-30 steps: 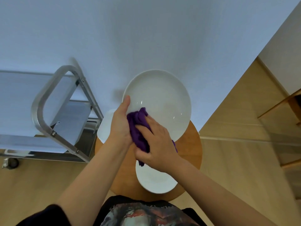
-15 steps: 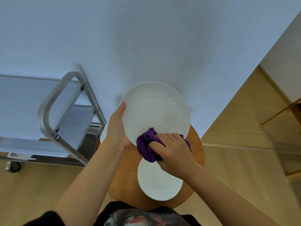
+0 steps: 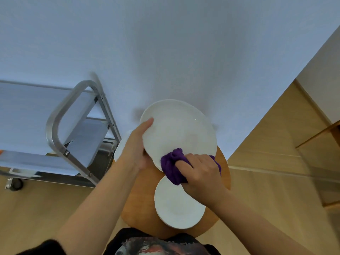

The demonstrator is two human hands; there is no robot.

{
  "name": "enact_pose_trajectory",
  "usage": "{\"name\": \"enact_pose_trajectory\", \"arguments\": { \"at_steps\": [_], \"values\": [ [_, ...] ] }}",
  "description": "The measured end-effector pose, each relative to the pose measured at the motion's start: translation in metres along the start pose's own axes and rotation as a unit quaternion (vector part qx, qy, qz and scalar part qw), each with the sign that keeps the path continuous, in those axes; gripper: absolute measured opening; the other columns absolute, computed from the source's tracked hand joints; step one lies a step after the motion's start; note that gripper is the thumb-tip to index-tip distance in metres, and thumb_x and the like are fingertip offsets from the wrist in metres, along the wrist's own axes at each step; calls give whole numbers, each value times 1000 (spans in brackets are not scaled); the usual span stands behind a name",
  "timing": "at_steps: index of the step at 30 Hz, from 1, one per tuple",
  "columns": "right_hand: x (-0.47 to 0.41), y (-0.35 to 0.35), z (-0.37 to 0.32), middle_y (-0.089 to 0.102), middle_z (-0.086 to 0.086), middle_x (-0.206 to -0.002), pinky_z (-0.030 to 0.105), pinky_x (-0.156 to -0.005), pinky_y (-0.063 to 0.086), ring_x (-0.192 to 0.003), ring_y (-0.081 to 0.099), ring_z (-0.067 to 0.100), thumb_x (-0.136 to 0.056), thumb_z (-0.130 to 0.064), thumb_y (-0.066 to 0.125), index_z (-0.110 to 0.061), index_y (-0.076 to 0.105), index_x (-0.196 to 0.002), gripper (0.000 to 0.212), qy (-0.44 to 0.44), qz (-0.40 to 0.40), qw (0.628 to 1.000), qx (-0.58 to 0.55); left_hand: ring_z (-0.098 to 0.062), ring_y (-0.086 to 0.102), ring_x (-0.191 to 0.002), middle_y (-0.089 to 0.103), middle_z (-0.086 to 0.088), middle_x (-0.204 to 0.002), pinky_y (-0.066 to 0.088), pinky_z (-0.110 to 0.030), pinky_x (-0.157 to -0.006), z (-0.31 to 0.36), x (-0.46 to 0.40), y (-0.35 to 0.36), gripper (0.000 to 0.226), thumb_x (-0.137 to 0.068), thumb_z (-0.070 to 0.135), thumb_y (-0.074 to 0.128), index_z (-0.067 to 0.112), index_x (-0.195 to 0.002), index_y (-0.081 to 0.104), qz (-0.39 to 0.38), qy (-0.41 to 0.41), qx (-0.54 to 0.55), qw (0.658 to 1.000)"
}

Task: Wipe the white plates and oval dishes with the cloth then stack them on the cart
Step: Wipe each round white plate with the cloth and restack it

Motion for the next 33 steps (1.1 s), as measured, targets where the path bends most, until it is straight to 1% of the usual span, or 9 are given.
{"name": "enact_pose_trajectory", "arguments": {
  "at_steps": [5, 7, 10, 13, 17, 21, 24, 28, 33],
  "values": [
    [-10, 9, -6, 69, 7, -79, 24, -56, 48, -66, 65, 21, -72, -14, 77, -10, 66, -94, 25, 67, 13, 997, -29, -27, 68, -91, 70, -7, -102, 57, -43, -78, -38, 19, -8, 31, -95, 38, 50, 23, -122, 54, 136, 36, -13, 990],
    [0, 13, -8, 70, 6, -88, 25, -62, 51, -75, 66, 21, -76, -17, 75, -13, 56, -104, 34, 23, -12, 999, -43, -24, 71, -78, 73, -3, -87, 59, -37, -64, -27, 17, -13, 20, -96, 37, 50, 23, -109, 57, 132, 37, -15, 990],
    [17, 6, -3, 71, 6, -97, 24, -71, 51, -87, 68, 20, -92, -20, 54, -15, 52, -106, 14, -58, -27, 998, -12, -14, 70, -62, 72, 9, -64, 52, -28, -51, -4, 13, -18, 10, -94, 34, 53, 25, -91, 57, 89, 46, -75, 992],
    [24, -3, -4, 72, 6, -93, 25, -70, 52, -86, 69, 20, -96, -21, 49, -15, 53, -103, 10, -109, -16, 994, 1, -16, 72, -68, 75, 5, -74, 52, -31, -60, 15, 6, -18, 15, -92, 32, 56, 21, -99, 62, 43, 29, -131, 990],
    [4, -4, -9, 68, 4, -81, 21, -57, 46, -70, 65, 18, -87, -21, 57, -15, 53, -101, 16, -35, -3, 999, -32, -23, 73, -79, 75, -6, -91, 56, -35, -64, 5, 10, -2, 29, -87, 29, 60, 13, -111, 62, 11, -4, -47, 999],
    [-17, 0, -6, 68, 4, -76, 19, -54, 43, -65, 64, 18, -83, -24, 53, -10, 69, -94, 23, 72, 18, 996, -41, -22, 70, -79, 72, -3, -89, 56, -33, -61, -34, 25, -8, 9, -91, 25, 57, 27, -100, 59, 123, 36, -22, 991],
    [-6, 11, -13, 70, 5, -88, 21, -61, 50, -77, 66, 18, -81, -21, 67, -12, 62, -104, 25, 21, -17, 998, -60, -25, 67, -78, 68, -7, -88, 54, -33, -62, -25, 25, -17, 4, -93, 20, 54, 24, -93, 56, 152, 35, -19, 988],
    [23, 2, -1, 71, 6, -104, 26, -75, 52, -97, 67, 21, -87, -27, 65, -16, 52, -109, 28, -74, -31, 997, -19, -19, 69, -60, 72, -2, -69, 52, -28, -48, 17, 16, -28, 3, -89, 19, 57, 17, -91, 58, 88, 23, -141, 986],
    [20, -5, -11, 72, 4, -86, 24, -65, 51, -80, 69, 19, -90, -26, 61, -15, 55, -100, 16, -86, -11, 996, -13, -17, 70, -60, 73, -2, -68, 52, -31, -55, 37, 7, -19, 15, -86, 24, 58, 13, -96, 62, 14, -27, -184, 982]
  ]
}}
Point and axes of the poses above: each hand's wrist, its own x-axis away from the middle knuckle, its own y-axis out of the palm, z = x × y, the point moved 10 cm from there along -x, towards the middle knuckle
